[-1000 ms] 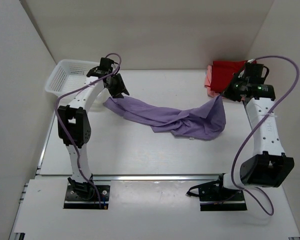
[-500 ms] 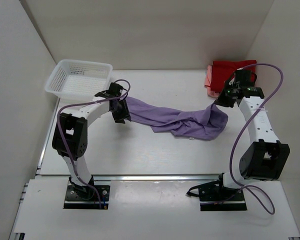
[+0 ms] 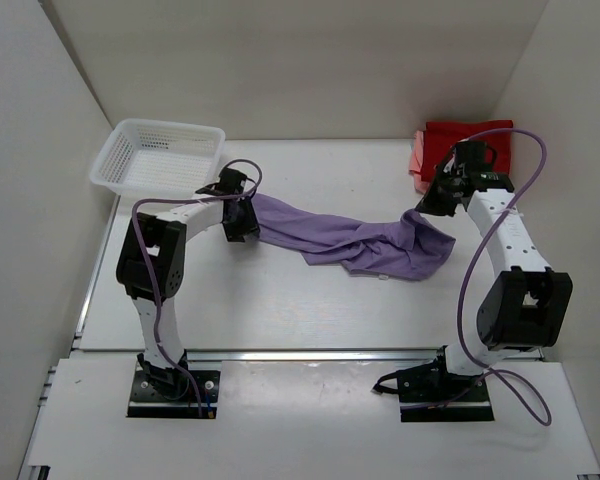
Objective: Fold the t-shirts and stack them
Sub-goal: Flatten out the tshirt
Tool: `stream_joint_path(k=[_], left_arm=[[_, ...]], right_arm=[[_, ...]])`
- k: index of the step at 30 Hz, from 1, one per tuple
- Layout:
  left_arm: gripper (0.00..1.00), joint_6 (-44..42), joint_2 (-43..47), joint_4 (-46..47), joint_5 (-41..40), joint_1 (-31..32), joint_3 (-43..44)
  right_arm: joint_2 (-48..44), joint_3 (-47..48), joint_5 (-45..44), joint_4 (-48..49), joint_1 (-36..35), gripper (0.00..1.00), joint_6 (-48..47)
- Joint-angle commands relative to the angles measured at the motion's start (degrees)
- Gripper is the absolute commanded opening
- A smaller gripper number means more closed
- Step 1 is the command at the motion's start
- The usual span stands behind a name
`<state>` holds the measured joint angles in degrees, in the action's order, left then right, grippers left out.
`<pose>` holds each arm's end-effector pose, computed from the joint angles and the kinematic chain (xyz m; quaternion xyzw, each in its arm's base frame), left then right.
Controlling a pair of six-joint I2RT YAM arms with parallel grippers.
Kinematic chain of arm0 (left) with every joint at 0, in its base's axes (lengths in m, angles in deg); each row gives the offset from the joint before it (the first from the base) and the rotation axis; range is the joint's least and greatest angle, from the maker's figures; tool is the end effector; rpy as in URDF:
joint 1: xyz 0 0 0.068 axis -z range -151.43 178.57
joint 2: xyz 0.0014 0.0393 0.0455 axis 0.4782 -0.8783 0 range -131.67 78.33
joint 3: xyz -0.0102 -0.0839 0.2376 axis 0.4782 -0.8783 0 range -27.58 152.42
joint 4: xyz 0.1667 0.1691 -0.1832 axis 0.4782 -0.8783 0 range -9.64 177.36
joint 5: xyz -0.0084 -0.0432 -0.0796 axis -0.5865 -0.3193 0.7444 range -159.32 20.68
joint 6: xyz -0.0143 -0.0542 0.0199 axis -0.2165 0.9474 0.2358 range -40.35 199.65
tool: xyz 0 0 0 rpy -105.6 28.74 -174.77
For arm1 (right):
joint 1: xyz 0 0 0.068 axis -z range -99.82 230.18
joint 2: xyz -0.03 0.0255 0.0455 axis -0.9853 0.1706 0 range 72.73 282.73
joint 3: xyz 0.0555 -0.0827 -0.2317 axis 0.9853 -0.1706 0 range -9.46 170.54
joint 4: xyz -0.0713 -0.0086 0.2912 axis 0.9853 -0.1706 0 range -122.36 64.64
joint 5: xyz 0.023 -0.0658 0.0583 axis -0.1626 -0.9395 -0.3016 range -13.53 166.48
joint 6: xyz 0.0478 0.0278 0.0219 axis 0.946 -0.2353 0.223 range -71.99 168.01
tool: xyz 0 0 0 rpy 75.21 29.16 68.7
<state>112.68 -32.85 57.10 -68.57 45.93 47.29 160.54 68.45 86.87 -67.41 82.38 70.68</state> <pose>0.4009 -0.1261 0.1111 -0.1321 0.9702 -0.0922 0.1811 0.3745 -0.0066 0.2740 0.1740 0.9258 0.1419 0.3043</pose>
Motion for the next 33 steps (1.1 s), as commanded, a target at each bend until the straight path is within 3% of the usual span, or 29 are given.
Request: stream_joint_path(k=[1, 5, 9, 11, 13, 14, 16, 22, 26, 28, 33], left_arm=[[0.56, 0.45, 0.96, 4.86, -2.51, 0.30, 1.59], [0.54, 1.51, 0.52, 6.61, -2.86, 0.30, 0.46], [0.46, 2.03, -0.09, 6.27, -3.83, 0.04, 0.63], [0.38, 2.47, -0.09, 6.62, -3.57, -0.05, 0.54], [0.13, 3.26, 0.08, 6.70, -2.52, -0.49, 0.27], [0.05, 3.35, 0.26, 6.79, -1.90, -0.58, 0.19], [0.00, 4.75, 1.65, 7.06, -1.02, -1.19, -0.08], [0.00, 7.38, 9.73, 5.65, 3.64, -1.98, 2.29], [0.00, 10.37, 20.44, 8.73, 0.06, -1.72, 4.13], [0.00, 10.82, 23.79, 7.24, -2.32, -1.55, 8.69], [0.00, 9.86, 29.60, 1.18, -0.93, -3.39, 20.03]], right_arm=[[0.35, 0.14, 0.33, 2.05, -0.35, 0.00, 0.00], [0.87, -0.04, 0.86, 1.88, -0.70, 0.00, -0.09], [0.96, -0.04, 0.86, 1.79, -0.44, 0.00, 0.00], [1.05, -0.21, 0.68, 2.05, -0.70, 0.00, -0.17], [1.05, 0.22, 0.60, 1.79, -0.44, 0.00, 0.00], [0.96, 0.23, 0.59, 1.70, -0.26, 0.00, -0.26], [0.52, 0.22, 0.33, 1.52, -0.18, 0.00, -0.26], [-3.43, 0.66, -0.37, 0.65, 2.11, 0.00, -1.31], [-11.32, 4.26, -3.96, 3.01, 2.47, 0.01, -2.90], [-17.65, 5.76, -5.91, 5.99, 2.11, 0.00, -3.86], [-23.12, 16.72, -6.52, 6.18, 3.70, 0.00, -5.09]])
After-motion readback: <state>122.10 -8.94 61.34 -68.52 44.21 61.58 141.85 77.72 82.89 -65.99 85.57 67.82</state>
